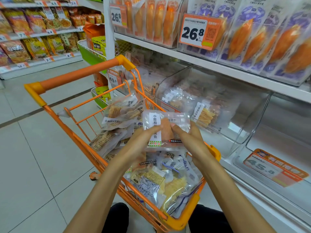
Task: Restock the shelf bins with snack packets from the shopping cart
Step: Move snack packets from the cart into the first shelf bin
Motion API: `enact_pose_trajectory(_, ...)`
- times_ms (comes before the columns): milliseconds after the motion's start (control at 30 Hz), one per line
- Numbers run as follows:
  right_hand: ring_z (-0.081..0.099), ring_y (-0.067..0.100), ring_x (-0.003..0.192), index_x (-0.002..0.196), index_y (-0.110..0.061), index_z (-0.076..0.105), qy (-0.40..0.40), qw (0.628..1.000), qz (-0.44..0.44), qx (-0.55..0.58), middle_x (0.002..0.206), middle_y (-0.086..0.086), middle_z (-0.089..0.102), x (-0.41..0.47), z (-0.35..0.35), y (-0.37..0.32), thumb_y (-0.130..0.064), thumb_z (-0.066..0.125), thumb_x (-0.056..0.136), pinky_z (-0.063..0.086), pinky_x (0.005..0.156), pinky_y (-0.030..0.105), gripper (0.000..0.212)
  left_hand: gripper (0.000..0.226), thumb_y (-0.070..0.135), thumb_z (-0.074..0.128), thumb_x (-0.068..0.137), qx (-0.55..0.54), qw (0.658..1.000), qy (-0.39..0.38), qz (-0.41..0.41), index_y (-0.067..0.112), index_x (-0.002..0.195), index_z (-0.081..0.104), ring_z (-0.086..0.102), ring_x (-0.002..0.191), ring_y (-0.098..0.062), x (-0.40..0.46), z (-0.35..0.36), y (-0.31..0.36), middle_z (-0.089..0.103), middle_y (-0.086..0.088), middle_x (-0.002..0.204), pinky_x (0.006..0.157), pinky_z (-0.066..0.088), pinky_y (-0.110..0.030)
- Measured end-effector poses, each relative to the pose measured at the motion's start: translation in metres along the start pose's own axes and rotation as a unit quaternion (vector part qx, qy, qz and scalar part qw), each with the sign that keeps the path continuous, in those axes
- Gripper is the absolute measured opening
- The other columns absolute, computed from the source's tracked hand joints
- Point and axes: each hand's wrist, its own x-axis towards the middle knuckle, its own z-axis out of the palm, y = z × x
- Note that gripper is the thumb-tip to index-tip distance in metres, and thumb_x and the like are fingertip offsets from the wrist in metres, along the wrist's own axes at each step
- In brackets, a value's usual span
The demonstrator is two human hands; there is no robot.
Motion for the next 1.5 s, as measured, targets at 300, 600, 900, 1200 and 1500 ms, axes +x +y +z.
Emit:
enact_pose_trajectory(300,0.067,0.003,0.084,0.114,-0.012,0.058,-0.017,0.996,-0.08,-0.046,0.095,-0.004,0.07,0.006,-0.049,-0.046,-0.005,0.063,0.088,0.05,0.073,0.017,0.027,0.079,0.068,0.051,0.08,0.163,0.969,-0.034,0.18,0.038,0.148,0.024,0.02,0.144,-0.007,0.009,0.014,0.023,0.027,0.016,0.153,0.117,0.02,-0.046)
enact_pose_trajectory(600,0.062,0.026,0.099,0.111,-0.01,0.059,0.225,0.94,-0.102,-0.237,0.105,0.007,0.066,0.05,-0.117,-0.058,-0.025,0.083,0.072,0.051,0.088,0.045,0.048,0.065,0.026,0.065,0.09,0.355,0.9,-0.144,0.21,0.021,0.144,0.029,0.053,0.111,-0.015,0.111,0.069,0.105,0.051,-0.001,0.122,0.09,0.043,-0.024)
enact_pose_trajectory(900,0.057,0.039,0.111,0.129,-0.021,0.053,0.143,0.846,-0.023,-0.513,0.121,0.015,0.063,0.076,-0.131,-0.036,-0.033,0.079,0.074,0.049,0.086,0.042,0.062,0.065,0.045,0.074,0.078,0.625,0.75,-0.068,0.204,0.02,0.127,0.041,0.058,0.103,-0.032,0.154,0.1,0.074,0.062,-0.007,0.101,0.077,0.041,-0.035)
enact_pose_trajectory(1200,0.041,0.028,0.125,0.129,-0.006,0.042,0.097,0.696,-0.051,-0.709,0.133,0.011,0.048,0.094,-0.121,-0.015,-0.037,0.071,0.082,0.043,0.089,0.038,0.064,0.064,0.057,0.069,0.074,0.766,0.56,-0.003,0.316,0.023,0.126,0.053,0.037,0.124,-0.022,0.167,0.115,0.056,0.047,-0.002,0.129,0.1,0.031,-0.035)
enact_pose_trajectory(1500,0.043,0.028,0.122,0.127,-0.006,0.046,0.135,0.682,-0.046,-0.718,0.129,0.011,0.051,0.105,-0.121,-0.008,-0.033,0.069,0.082,0.036,0.097,0.037,0.057,0.065,0.061,0.068,0.073,0.766,0.564,0.055,0.303,0.026,0.126,0.058,0.037,0.124,-0.021,0.165,0.121,0.052,0.052,0.002,0.126,0.099,0.029,-0.034)
